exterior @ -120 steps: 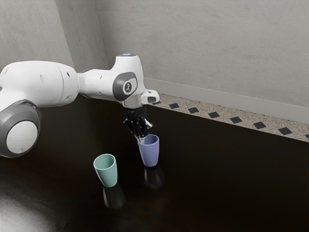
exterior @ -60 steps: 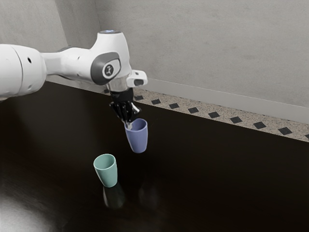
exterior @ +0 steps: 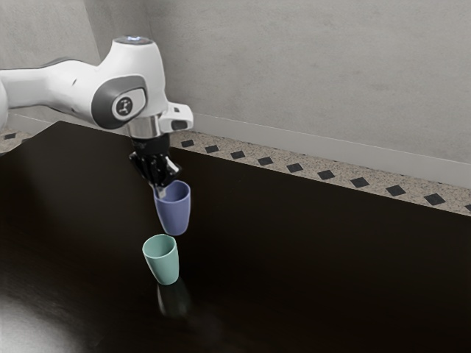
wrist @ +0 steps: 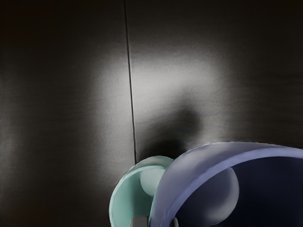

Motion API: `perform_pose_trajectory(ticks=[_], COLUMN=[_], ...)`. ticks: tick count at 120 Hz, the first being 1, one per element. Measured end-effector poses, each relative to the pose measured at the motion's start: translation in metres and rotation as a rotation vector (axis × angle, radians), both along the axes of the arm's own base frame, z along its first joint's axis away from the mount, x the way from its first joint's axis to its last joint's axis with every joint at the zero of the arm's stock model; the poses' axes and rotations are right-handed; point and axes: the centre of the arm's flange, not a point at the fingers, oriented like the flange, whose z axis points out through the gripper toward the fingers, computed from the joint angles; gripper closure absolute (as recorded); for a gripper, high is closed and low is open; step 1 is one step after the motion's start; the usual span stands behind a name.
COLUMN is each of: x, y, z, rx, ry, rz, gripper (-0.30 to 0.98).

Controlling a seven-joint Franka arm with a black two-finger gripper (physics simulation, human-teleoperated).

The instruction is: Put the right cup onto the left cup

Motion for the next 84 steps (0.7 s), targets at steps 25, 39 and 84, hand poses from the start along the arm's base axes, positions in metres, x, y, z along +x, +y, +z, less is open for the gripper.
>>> perform_pose_trajectory(ticks=[25, 39, 84], x=[-0.013, -0.019, -0.037], y=[0.006, 0.013, 0.014], z=[-0.002, 0.0, -0.007], rx=[0.012, 0.018, 0.036], ry=[0.001, -0.007, -0.016], rz=[0.038, 0.063, 0.103], gripper=[0.79, 0.79, 0.79])
